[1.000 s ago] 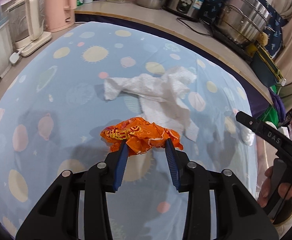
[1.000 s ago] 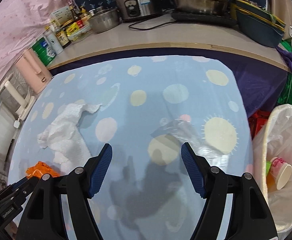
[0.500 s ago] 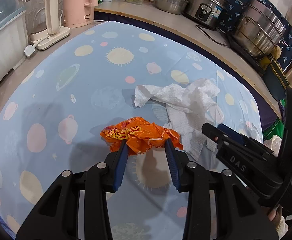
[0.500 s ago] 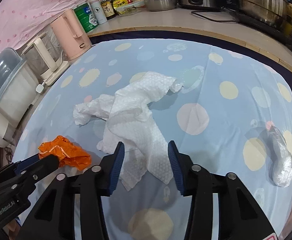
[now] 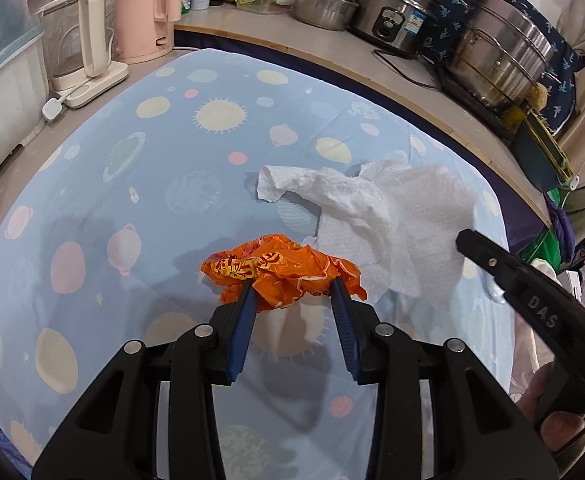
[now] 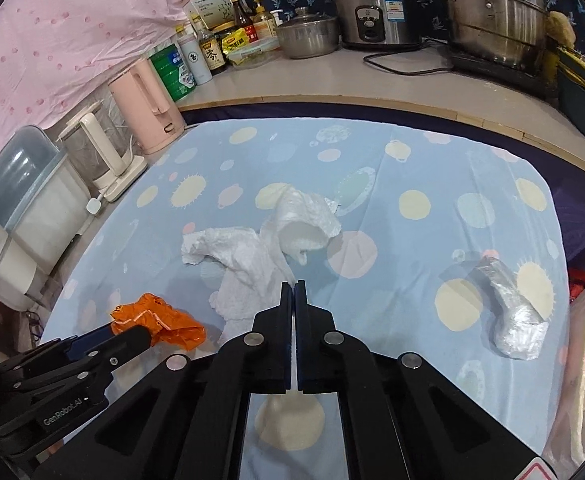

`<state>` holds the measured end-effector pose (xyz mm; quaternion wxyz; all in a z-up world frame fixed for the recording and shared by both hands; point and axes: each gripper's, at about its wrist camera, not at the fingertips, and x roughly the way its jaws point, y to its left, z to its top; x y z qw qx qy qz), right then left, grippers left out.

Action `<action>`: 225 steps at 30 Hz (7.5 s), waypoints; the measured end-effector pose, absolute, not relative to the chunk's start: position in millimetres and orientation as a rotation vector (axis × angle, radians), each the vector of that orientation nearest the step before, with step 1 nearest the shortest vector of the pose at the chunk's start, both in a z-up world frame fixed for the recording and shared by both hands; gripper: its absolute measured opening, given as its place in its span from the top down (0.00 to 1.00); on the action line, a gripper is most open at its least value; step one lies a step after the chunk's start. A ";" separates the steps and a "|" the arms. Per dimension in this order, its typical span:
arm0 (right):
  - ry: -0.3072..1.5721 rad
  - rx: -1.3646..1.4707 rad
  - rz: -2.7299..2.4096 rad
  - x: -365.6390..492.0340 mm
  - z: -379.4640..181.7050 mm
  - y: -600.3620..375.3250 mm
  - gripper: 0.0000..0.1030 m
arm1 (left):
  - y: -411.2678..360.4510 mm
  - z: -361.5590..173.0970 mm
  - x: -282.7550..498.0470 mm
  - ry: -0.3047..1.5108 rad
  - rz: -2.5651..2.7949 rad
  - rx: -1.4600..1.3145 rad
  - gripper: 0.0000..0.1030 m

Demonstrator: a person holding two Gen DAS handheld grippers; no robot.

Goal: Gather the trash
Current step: 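Grasp the white tissue with the right tool while the left tool holds the orange bag, then lift the orange bag and tissue and carry both tools over the bin, then open both tools to drop the orange bag and tissue into the bin, then move both tools back over the white wipe and clear plastic wrap, then grasp the white wipe with the left tool while the right tool grasps the plastic wrap, then lift the wipe and plastic wrap and carry them over the bin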

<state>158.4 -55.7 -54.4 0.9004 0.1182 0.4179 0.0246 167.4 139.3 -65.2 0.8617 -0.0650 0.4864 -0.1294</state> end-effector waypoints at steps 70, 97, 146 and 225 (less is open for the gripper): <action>0.573 0.572 -0.504 -76.4 -7.9 -343.4 0.98 | -172.6 6.5 37.1 0.873 -0.805 0.229 0.65; 0.593 0.614 -0.555 -71.5 -27.1 -367.6 0.74 | -234.6 -12.2 40.8 0.879 -0.821 0.267 0.42; 0.674 0.503 -0.441 -17.7 -18.8 -284.7 0.47 | -104.6 -17.5 98.6 0.904 -0.538 0.090 0.16; 0.767 0.416 -0.259 19.8 -42.9 -200.1 0.77 | -32.6 -27.5 90.1 1.005 -0.579 0.068 0.92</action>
